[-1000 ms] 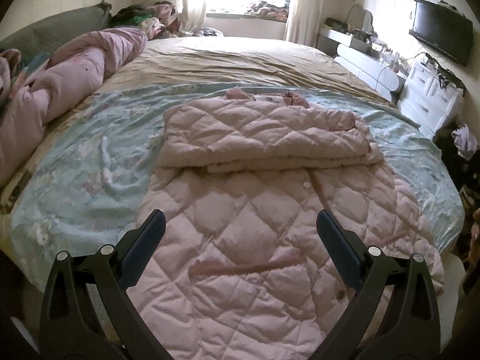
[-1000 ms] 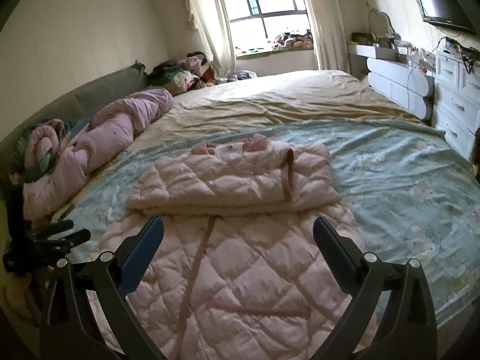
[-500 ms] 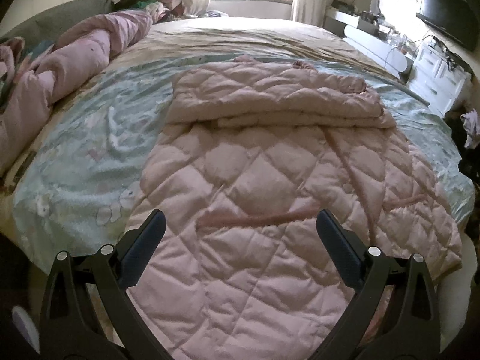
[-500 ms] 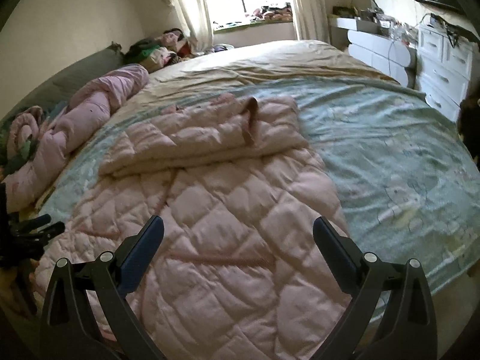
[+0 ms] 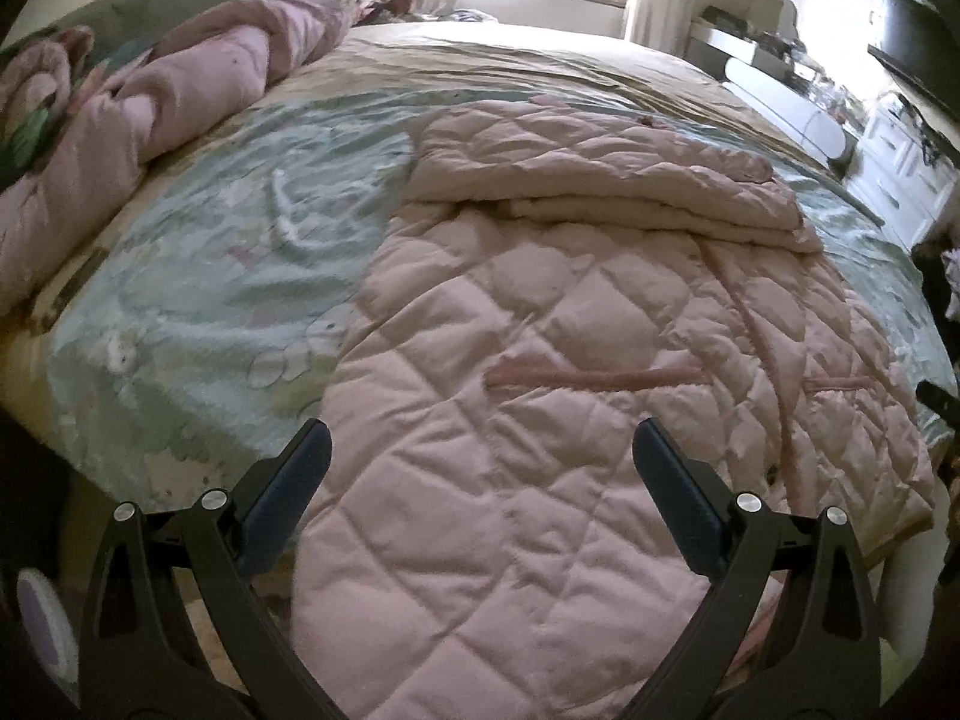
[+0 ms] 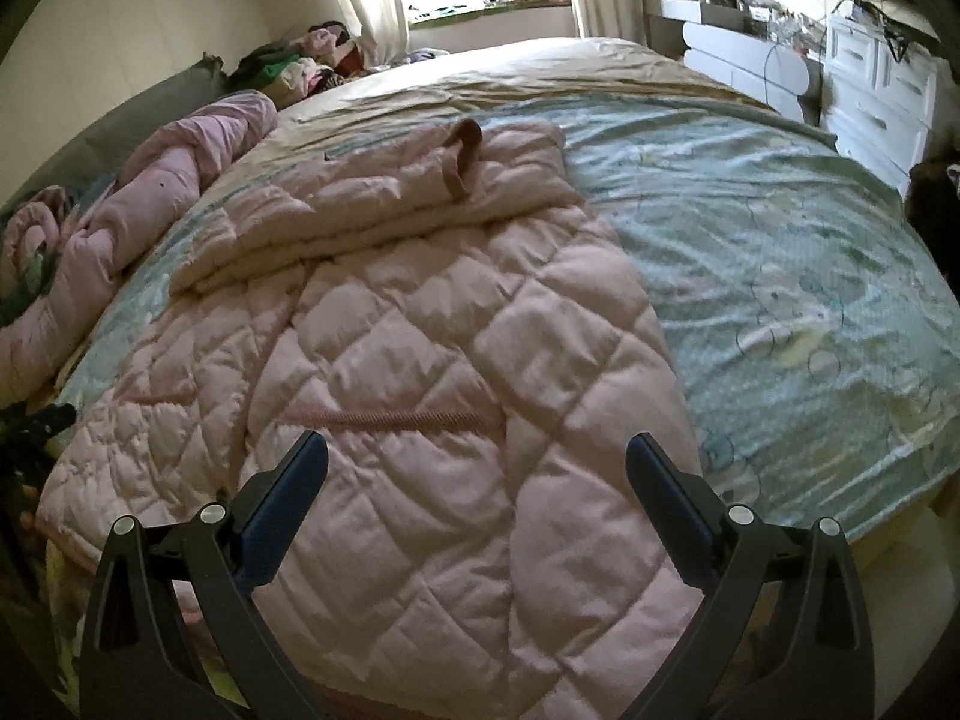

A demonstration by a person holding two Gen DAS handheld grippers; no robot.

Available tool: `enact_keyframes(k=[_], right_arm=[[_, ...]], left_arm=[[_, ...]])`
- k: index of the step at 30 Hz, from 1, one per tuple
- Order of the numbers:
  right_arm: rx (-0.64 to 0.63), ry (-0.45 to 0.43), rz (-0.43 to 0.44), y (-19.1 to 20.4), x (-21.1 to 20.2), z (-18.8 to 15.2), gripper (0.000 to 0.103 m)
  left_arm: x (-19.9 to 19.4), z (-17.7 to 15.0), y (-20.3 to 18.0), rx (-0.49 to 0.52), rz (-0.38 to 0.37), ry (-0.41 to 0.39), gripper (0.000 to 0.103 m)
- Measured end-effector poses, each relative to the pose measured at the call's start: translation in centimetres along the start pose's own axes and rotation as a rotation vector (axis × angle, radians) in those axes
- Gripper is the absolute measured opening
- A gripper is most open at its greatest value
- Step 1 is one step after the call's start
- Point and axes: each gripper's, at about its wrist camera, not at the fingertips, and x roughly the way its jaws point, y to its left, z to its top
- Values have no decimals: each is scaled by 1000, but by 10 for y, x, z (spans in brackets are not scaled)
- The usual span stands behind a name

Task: Fold large clothes
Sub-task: 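Move both tools toward the ribbed hem of the coat, then grasp the ribbed hem with the left tool while the right tool grasps it too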

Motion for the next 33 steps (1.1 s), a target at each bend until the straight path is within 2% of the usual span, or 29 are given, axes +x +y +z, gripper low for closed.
enact_keyframes(k=[8,12,16,21,26,33], right_arm=[[21,43,-22,-14,5,-17,99],[30,56,-31,-20,6,-24,99],[37,62,-35,-24,5,-27,99],[40,67,-49,-30,2,-30,99],[54,84,-64,-42,-1,-39,99],[79,110,-83,-60,-6,-55,99]], left_arm=[[-4,-15,27,-55,22,20,94],[-3,-26,43,-113,4,44,94],[0,-37,52,-127,9,68,94],[7,-53,58,-153,-35,117,94],[9,-59,63,-190,-70,125,94],[12,-61,54,-185,-93,113,94]])
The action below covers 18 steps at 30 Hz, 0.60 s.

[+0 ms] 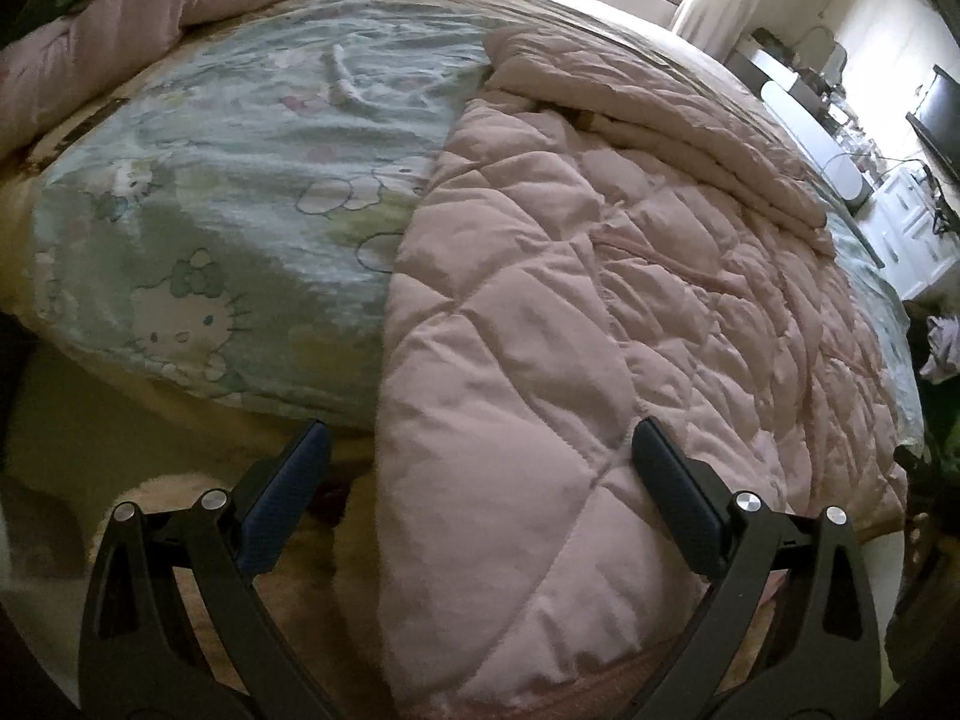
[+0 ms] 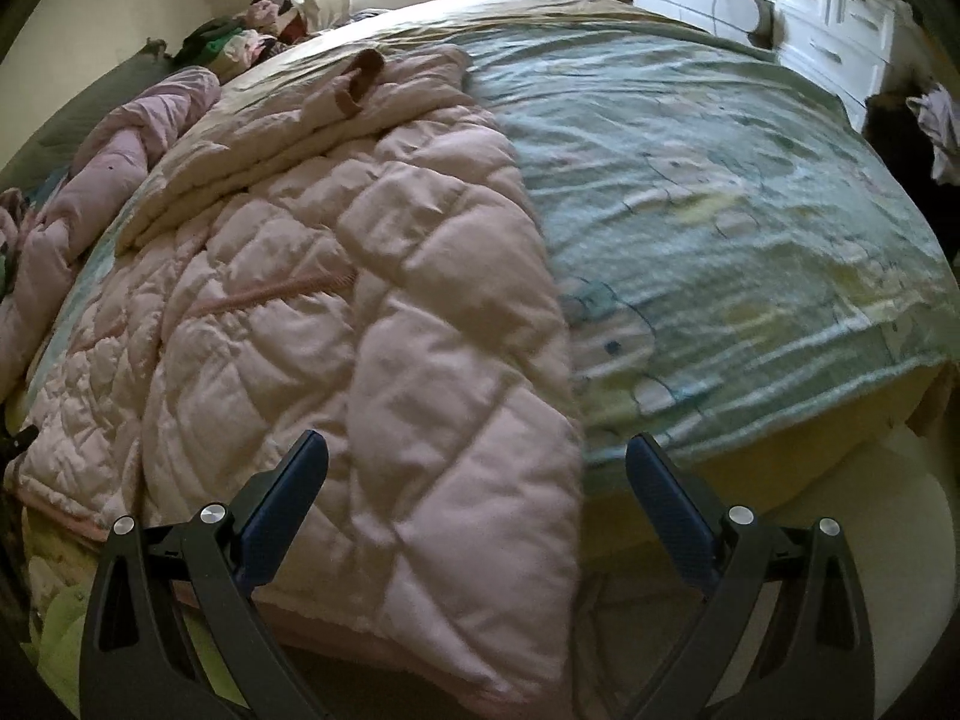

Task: Fold large clothes
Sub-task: 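Grasp the ribbed hem with the left tool while the right tool grasps it too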

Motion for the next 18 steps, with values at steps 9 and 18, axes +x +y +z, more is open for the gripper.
enact_keyframes(k=[9,18], right_arm=[[46,86,48,-21,7,-18,99],[89,161,225,-26,18,-40,73]], left_arm=[[0,0,-7,20,-75,-21,87],[-4,-3,-27,120,-44,-38,62]])
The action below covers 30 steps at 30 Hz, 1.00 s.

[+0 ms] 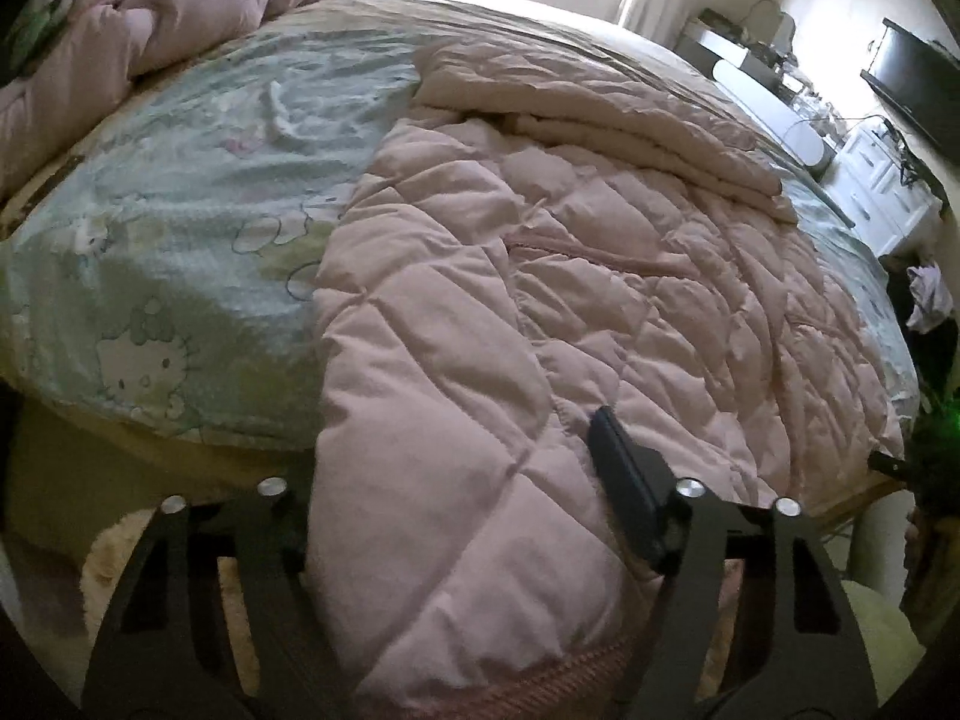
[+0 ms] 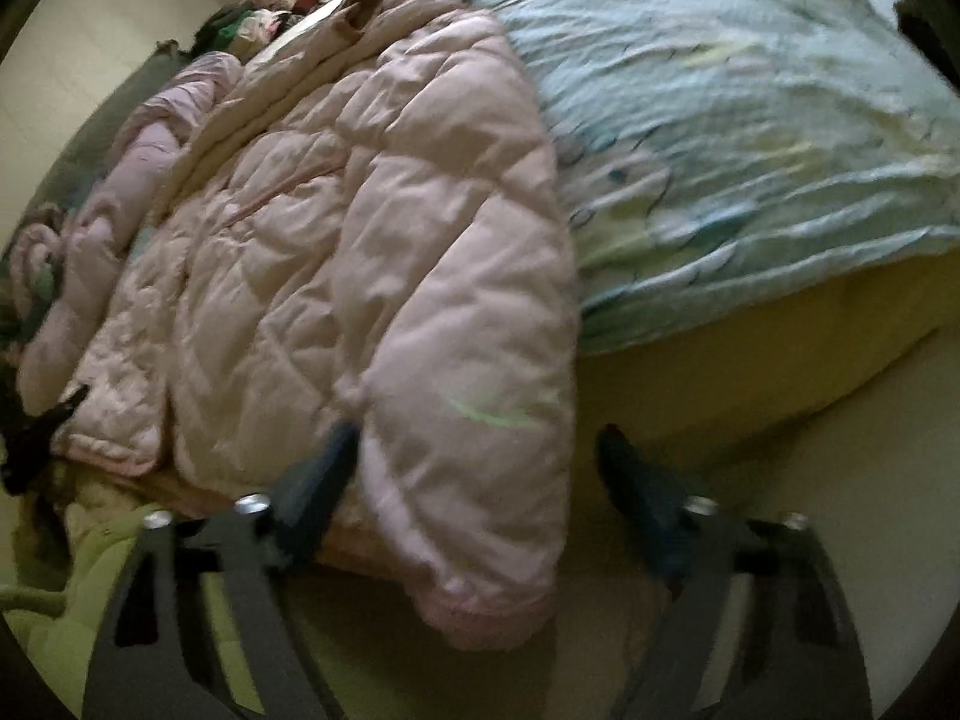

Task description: Fold large clothes

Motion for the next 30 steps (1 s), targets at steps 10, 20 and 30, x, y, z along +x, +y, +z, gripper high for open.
enact_keyframes(k=[10,20,30], right_arm=[[-89,-10,100,22,-9,-7,20],[-165,-224,235,55,-60,26,14],[-156,-409,332,69,-86,78,13]], left_arm=[[-9,2,-1,0,-38,-36,44],[-22,19,-4,10,-73,-104,18],[-39,48,-13,34,-67,-182,16]])
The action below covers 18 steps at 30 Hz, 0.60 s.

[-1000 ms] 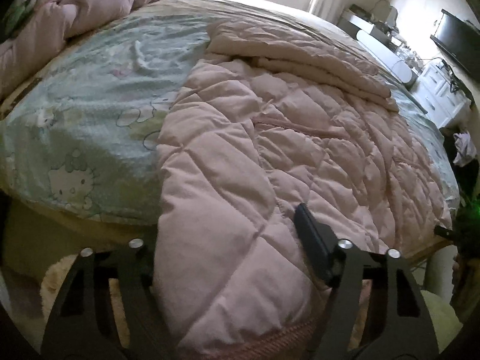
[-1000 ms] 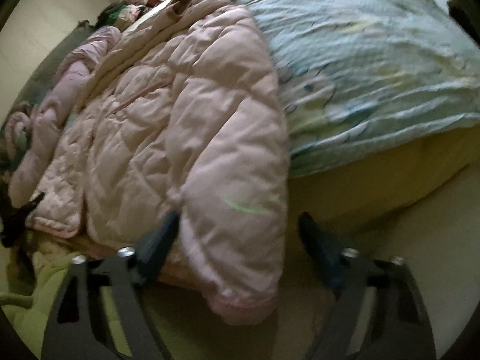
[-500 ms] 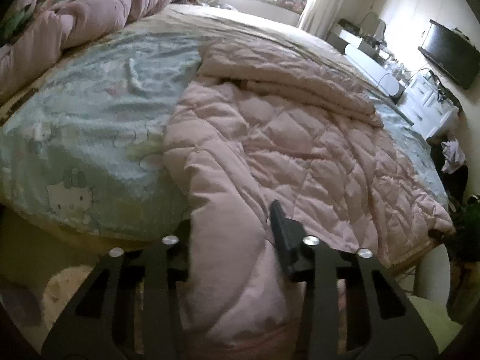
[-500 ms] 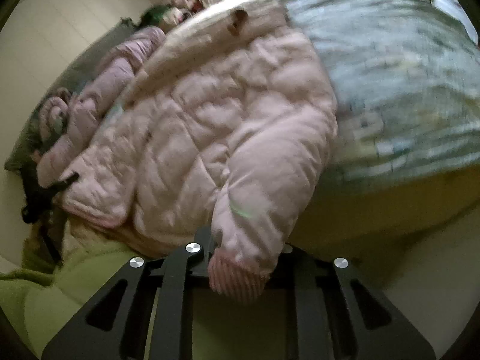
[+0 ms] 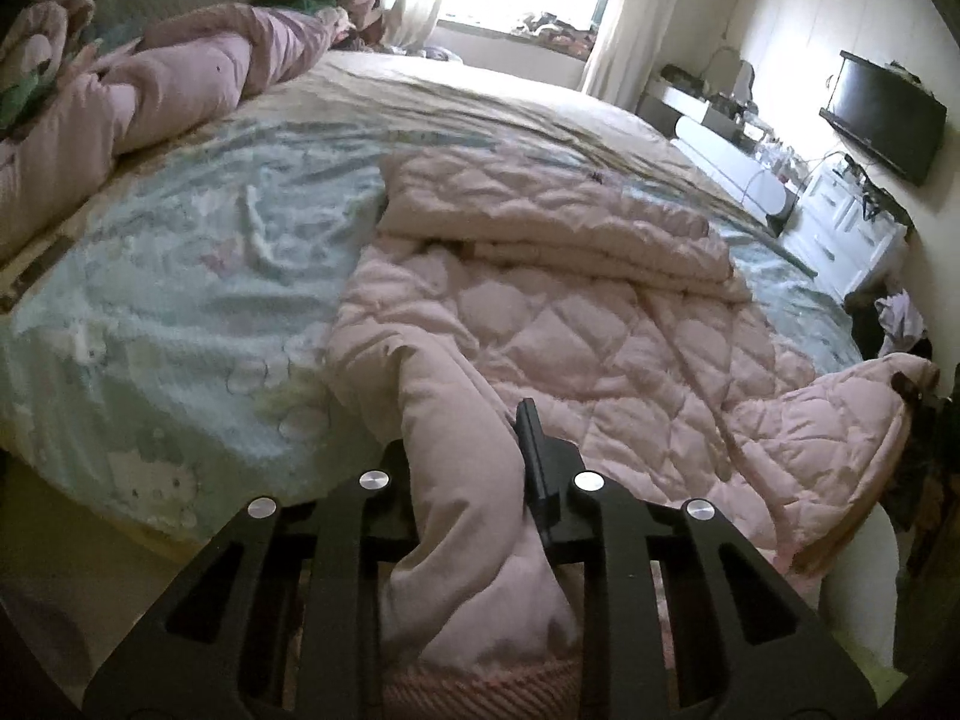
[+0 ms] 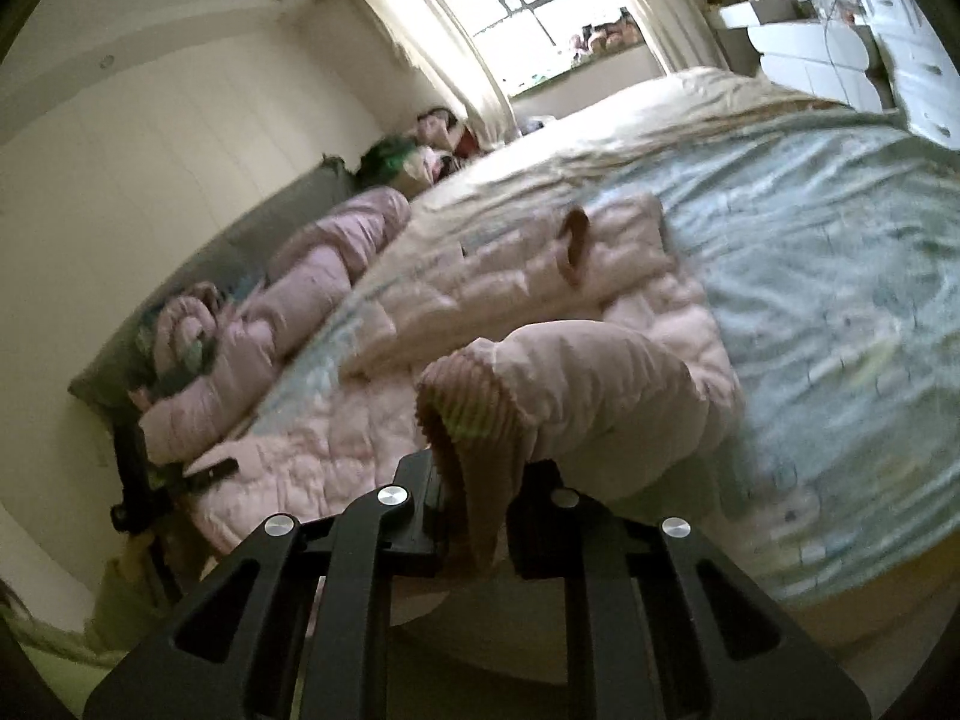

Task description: Fold large clothes

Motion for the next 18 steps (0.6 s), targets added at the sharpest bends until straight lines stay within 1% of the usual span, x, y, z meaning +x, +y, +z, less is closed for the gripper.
enact_keyframes(k=[7,11,18], right_arm=[[0,-38,7,0,7,25,13],[9,-51,3,0,8,31,13],[30,-72,-8,-4,6,34,13]], left_arm=[[-2,17,-1,-7,-2,-29,16],[-1,25,-3,-5,-1,-39,16],[-2,37,-7,0,-8,-59,16]])
